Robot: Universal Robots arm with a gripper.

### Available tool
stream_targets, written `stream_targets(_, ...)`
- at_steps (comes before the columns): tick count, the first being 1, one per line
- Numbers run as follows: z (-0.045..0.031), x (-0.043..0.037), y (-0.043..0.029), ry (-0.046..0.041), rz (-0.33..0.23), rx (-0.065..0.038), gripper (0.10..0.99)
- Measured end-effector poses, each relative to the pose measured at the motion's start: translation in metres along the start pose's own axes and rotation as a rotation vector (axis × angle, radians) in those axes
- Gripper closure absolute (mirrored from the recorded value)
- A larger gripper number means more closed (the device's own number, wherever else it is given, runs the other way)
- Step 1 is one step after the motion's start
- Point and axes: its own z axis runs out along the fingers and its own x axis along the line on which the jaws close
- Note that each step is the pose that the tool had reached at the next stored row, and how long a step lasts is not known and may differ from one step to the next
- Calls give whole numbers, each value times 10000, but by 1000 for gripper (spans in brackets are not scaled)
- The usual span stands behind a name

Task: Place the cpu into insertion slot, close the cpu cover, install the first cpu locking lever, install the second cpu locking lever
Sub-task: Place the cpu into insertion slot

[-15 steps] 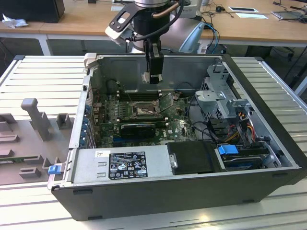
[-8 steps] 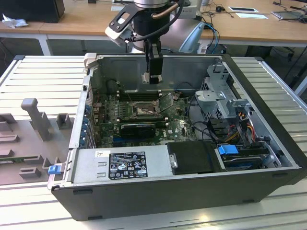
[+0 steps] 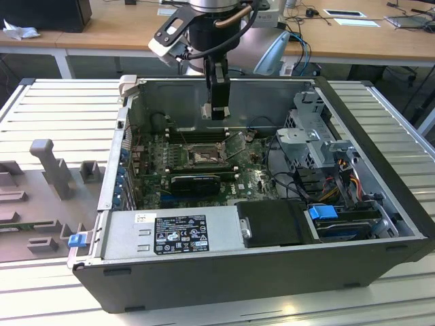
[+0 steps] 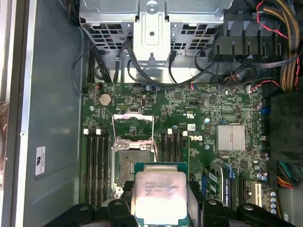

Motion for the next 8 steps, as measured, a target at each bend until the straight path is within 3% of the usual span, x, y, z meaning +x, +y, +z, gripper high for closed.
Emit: stream_targets(8, 26, -1, -2, -14, 161, -4, 561)
